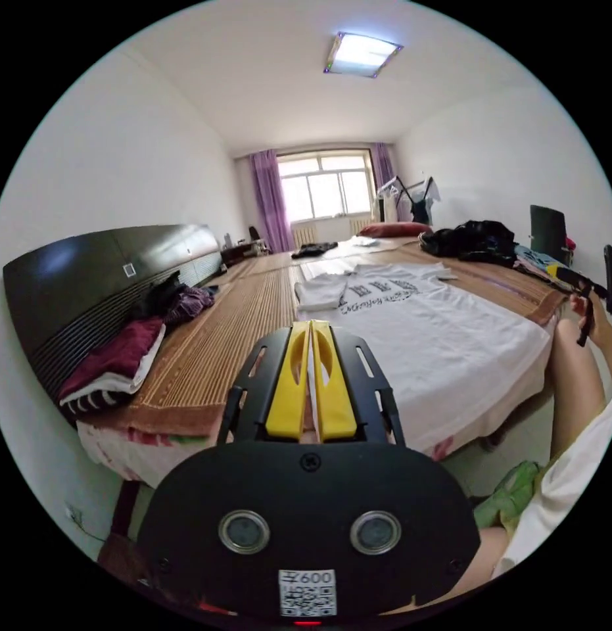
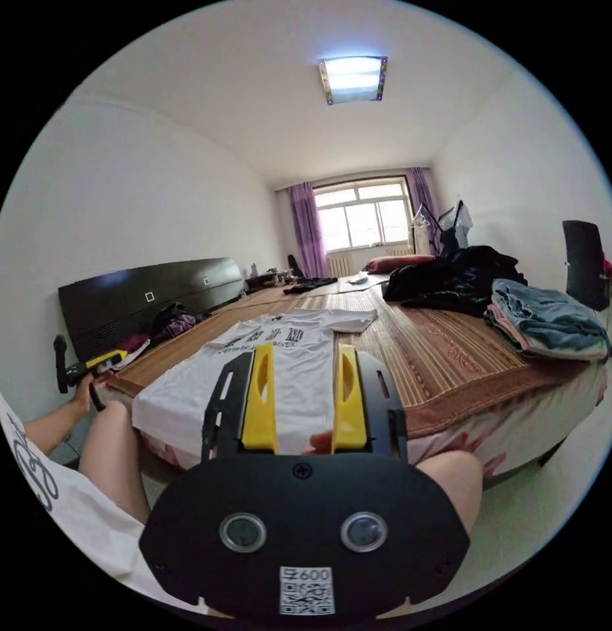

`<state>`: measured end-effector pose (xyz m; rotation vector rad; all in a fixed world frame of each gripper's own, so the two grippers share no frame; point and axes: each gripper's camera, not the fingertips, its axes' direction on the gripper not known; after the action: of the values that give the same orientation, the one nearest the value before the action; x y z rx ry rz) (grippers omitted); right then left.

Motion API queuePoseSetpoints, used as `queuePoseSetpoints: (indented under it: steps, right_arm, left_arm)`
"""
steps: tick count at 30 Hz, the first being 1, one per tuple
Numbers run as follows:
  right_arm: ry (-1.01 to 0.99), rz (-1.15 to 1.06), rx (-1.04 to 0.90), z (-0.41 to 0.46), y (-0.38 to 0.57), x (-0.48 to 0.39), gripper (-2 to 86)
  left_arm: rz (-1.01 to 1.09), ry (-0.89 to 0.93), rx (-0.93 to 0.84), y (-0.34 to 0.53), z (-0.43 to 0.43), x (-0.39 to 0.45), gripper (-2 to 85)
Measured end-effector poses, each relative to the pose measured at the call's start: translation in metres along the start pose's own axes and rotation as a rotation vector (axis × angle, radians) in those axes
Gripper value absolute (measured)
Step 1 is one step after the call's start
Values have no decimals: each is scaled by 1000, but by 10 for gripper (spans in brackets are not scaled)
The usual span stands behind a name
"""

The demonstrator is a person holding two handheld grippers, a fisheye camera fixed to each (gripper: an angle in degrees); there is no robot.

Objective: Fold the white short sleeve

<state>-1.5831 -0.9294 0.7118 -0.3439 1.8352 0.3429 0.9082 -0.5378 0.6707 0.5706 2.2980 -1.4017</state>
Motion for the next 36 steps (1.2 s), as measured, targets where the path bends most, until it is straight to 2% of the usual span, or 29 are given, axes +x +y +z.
queuePoseSetpoints:
  steps: [2,4,10,14,18,22,26,31,36]
  right_arm:
    - [-25,-183,-116,-6,-1,-25,92]
    - [46,-251,-196,-10,-3,-42,91]
    - [209,-153,27,-69,-40,-57,84]
    - [340,-225,-92,-75,-62,-67,97]
    - [284,-31,-91,-95,-72,-46,95]
    - [247,93,71,-141,-80,-43,82]
    - [211,11,59,-154,-95,-74,88]
    - [372,-11,10,-148,-118,-111,131]
    - [366,-4,9,-152,-138,-132,153]
  left_arm:
    - [66,-76,5,2,-10,30,6]
    - [87,-116,24,5,-17,44,7]
    - [39,-82,9,1,-28,46,8]
    - [74,-48,-47,-6,-28,53,8]
    - [-33,-86,3,-3,-52,34,9]
    - [-113,-65,92,8,-87,11,9]
    - [-228,20,166,22,-116,-25,9]
    - [-253,142,96,19,-117,-53,8]
    - [-274,112,70,21,-128,-65,8]
